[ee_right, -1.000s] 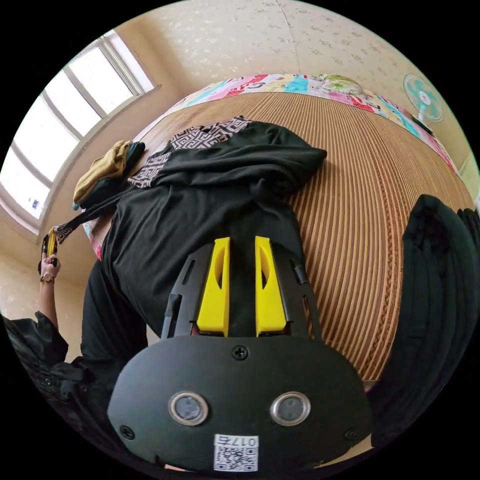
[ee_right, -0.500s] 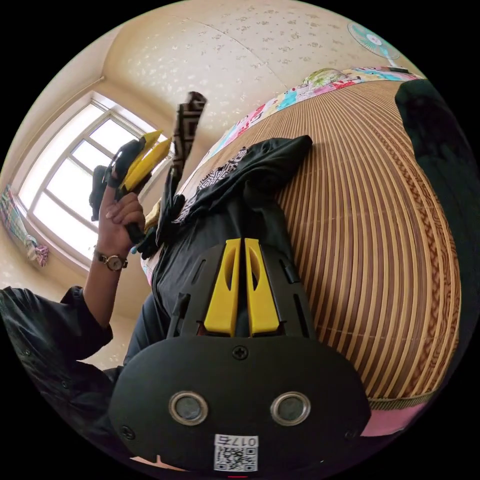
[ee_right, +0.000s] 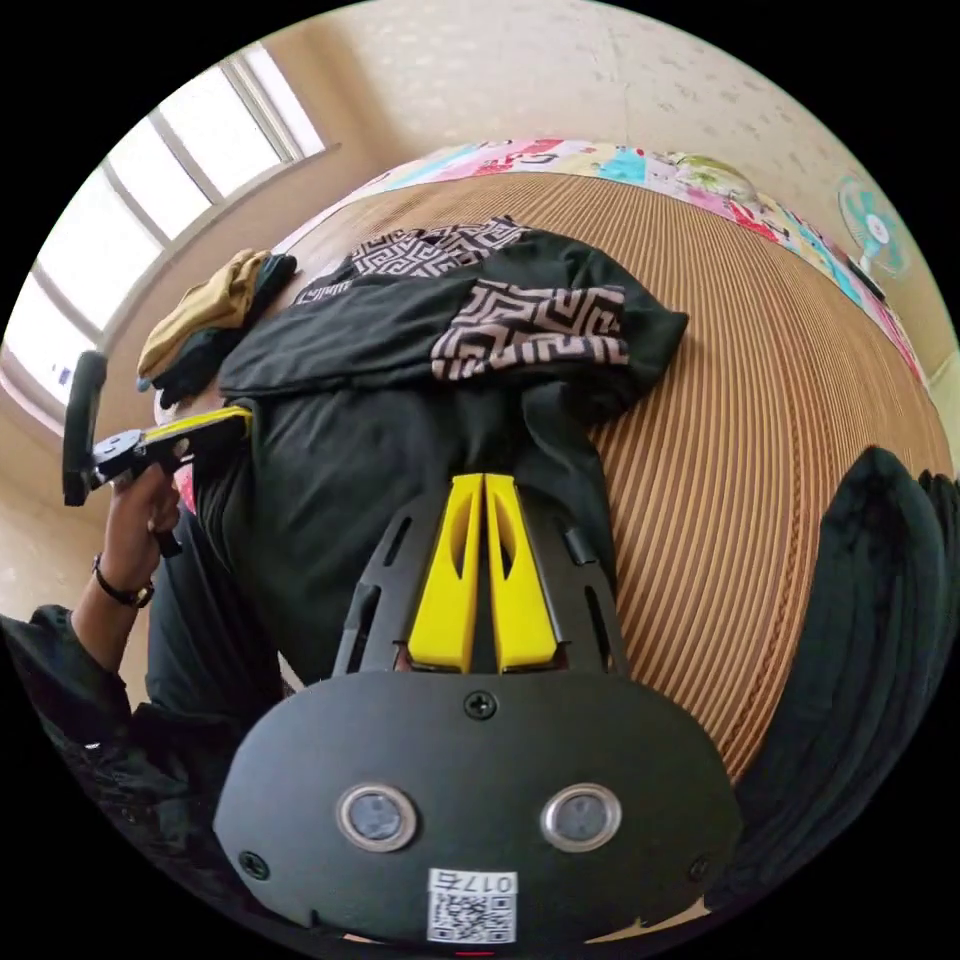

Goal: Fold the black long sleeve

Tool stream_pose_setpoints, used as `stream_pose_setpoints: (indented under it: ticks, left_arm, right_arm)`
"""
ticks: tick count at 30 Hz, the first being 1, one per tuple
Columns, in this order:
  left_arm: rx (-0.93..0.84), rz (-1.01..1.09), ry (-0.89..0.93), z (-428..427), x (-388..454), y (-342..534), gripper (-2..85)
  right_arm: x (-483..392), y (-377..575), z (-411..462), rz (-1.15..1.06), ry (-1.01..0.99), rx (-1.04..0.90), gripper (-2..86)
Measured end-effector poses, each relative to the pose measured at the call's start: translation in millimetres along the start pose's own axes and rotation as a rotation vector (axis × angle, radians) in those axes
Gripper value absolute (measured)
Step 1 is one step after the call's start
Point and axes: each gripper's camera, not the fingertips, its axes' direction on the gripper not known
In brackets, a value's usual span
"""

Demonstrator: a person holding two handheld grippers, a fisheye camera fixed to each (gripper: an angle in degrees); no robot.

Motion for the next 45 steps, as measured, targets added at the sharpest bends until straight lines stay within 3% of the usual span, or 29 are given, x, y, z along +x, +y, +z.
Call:
stream_pose_setpoints:
  ticks: [5,8,10,12,19,21,25,27,33,36,39,45]
  left_arm:
    - [-0.048,0.071,-0.1,27,6,-119,-0.8]
    - [-0.002,0.008,-0.001,4,-15,-140,0.1]
    - [0.14,0.015,0.126,-36,-31,-109,2.4]
    - [0.164,0.012,0.168,-52,-40,-72,6.1]
    - [0.074,-0.122,0.241,-34,-65,82,11.6]
    - [0.137,-0.16,0.278,-38,-71,103,11.2]
    - [0.073,-0.18,0.283,-45,-74,109,7.8]
    - [0.059,-0.195,0.292,-53,-80,112,5.9]
    - [0.229,-0.288,0.585,-115,-137,154,3.7]
    - [0.23,-0.323,0.538,-120,-156,178,5.5]
    - [0.118,-0.342,0.607,-92,-167,191,15.5]
    - [0.024,-0.227,0.561,-67,-156,189,16.2]
  right_arm:
    - [42,-111,15,0.118,0.006,-0.009,0.5]
    - [61,-157,5,0.12,-0.065,-0.176,0.9]
    - [61,-142,-38,0.036,-0.165,-0.049,1.4]
    - [65,-109,-64,0.013,-0.161,0.056,2.2]
    - [103,49,-63,0.202,-0.066,0.052,8.1]
    - [106,74,-69,0.233,-0.11,0.122,6.9]
    - [110,74,-69,0.255,-0.288,0.016,4.0]
    - [109,71,-71,0.242,-0.286,-0.021,3.2]
    - [134,100,-145,0.273,-0.485,0.199,2.2]
    - [146,116,-164,0.293,-0.456,0.198,2.3]
    - [153,124,-144,0.335,-0.348,0.125,2.9]
    - [150,135,-130,0.386,-0.302,0.19,8.4]
